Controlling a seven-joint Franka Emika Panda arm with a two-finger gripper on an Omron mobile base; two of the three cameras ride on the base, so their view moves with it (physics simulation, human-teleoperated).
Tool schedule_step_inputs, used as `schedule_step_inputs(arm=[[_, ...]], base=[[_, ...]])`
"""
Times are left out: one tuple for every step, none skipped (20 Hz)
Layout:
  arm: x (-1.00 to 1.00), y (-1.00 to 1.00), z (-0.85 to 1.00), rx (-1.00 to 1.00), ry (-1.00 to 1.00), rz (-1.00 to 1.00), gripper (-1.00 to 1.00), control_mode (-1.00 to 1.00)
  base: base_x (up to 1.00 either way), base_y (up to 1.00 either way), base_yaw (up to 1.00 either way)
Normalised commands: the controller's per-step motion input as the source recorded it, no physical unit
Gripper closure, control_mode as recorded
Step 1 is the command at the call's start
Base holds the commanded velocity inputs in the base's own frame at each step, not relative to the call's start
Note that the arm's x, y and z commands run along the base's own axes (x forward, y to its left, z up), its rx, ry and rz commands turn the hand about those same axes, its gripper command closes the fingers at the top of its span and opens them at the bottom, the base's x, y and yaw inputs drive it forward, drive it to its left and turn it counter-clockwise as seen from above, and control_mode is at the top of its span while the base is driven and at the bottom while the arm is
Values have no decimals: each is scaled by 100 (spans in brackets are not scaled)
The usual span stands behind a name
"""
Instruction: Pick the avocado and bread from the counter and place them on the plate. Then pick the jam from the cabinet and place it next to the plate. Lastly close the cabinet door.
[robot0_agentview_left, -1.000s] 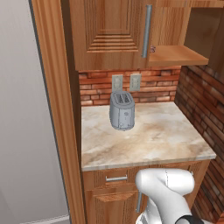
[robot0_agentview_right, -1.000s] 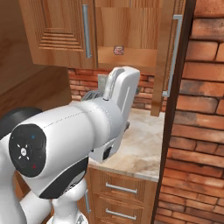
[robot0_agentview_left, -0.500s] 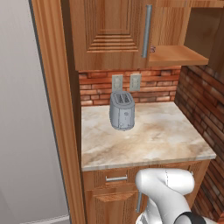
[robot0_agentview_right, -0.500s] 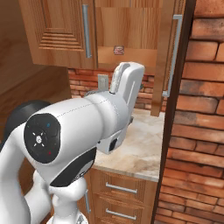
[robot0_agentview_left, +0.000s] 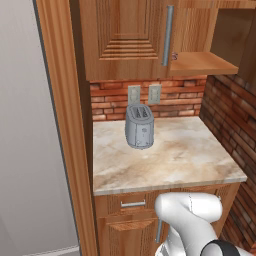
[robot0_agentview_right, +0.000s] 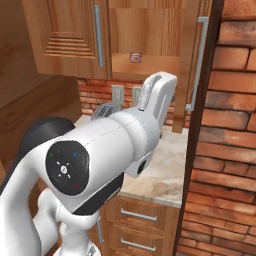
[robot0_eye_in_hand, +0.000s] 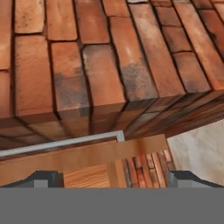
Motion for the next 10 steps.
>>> schedule_step_inputs(arm=[[11, -3, 0, 0, -7, 0, -100, -100], [11, -8, 0, 0, -6, 0, -100, -100], [12, -8, 0, 0, -6, 0, -100, -100], [16, -10, 0, 0, -5, 0, -100, -100], [17, -11, 0, 0, -5, 0, -100, -100], [17, -14, 0, 0, -4, 0, -100, -100], [15, -17, 0, 0, -4, 0, -100, -100], [12, -20, 0, 0, -4, 0, -100, -100], [16, -19, -2, 0, -3, 0, -100, -100], [17, -19, -3, 0, -4, 0, -100, -100]], base=[[0, 0, 0], [0, 0, 0], [0, 0, 0], [0, 0, 0], [0, 0, 0], [0, 0, 0], [0, 0, 0], [0, 0, 0], [0, 0, 0], [0, 0, 0]])
